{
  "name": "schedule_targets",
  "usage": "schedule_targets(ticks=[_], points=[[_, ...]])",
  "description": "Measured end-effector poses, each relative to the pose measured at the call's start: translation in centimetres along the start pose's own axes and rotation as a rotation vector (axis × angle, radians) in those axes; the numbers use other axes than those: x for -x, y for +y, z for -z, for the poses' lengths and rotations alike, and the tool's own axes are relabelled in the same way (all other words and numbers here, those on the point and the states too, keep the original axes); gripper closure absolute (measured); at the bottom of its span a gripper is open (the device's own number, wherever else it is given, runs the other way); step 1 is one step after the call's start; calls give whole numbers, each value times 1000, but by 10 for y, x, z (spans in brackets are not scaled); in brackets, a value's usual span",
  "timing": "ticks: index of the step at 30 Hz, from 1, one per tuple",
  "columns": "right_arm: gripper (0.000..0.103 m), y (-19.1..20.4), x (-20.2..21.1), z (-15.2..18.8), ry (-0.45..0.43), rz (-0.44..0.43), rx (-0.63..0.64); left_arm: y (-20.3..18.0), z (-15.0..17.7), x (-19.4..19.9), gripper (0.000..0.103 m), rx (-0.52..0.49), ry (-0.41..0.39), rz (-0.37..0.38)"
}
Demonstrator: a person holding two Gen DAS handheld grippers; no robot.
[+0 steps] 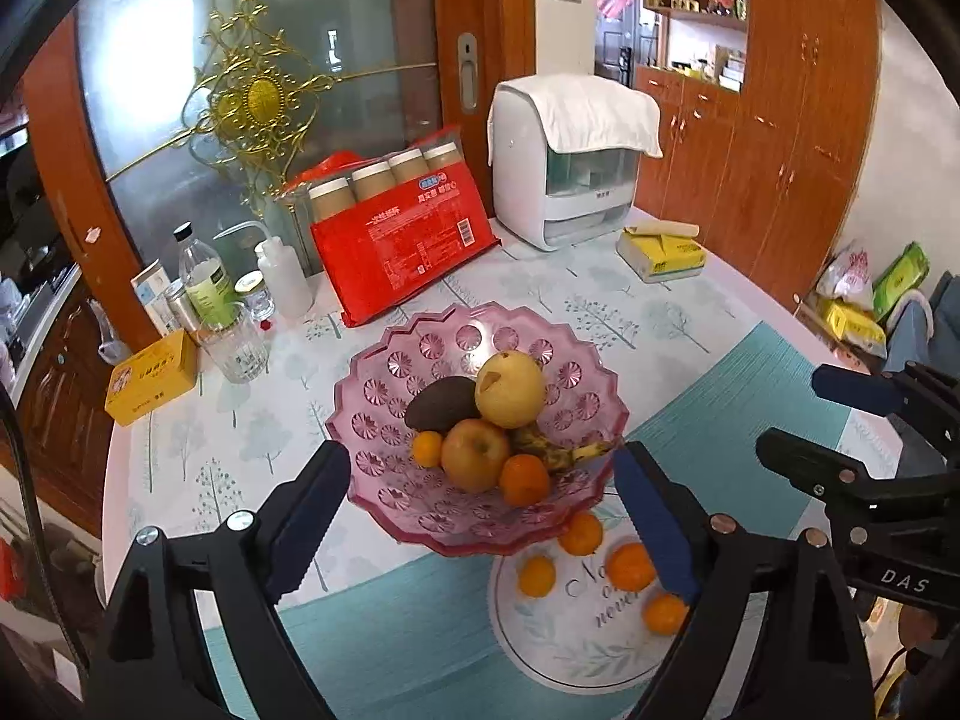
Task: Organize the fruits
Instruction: 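Move both tools toward the red plums on the white plate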
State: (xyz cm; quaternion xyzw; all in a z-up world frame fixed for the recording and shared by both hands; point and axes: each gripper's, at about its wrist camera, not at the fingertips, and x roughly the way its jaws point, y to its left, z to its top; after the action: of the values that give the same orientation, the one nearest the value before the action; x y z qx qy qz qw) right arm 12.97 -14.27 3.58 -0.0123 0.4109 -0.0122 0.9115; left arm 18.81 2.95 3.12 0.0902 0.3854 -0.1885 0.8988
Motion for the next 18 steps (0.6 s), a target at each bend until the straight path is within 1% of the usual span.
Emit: schedule_targets(ticks=[2, 4, 7, 9, 16, 18], points=[[38, -2, 4, 8, -6, 12, 24, -3, 5, 4, 14, 18, -6, -15], [38, -5, 7, 15, -7, -5, 34, -8, 12, 6, 14, 35, 4, -14], [38, -10, 5, 28, 18, -18, 31, -17, 21, 3, 14, 44, 25, -21], [38, -14, 2, 40, 30, -31, 28, -25, 28, -3, 14, 36, 53, -24], [39, -28, -17, 79, 69, -65, 12, -56, 58, -31, 14, -21, 137, 6], [42, -32, -25, 89, 90, -74, 8, -64, 68, -45, 14, -30, 183, 18]])
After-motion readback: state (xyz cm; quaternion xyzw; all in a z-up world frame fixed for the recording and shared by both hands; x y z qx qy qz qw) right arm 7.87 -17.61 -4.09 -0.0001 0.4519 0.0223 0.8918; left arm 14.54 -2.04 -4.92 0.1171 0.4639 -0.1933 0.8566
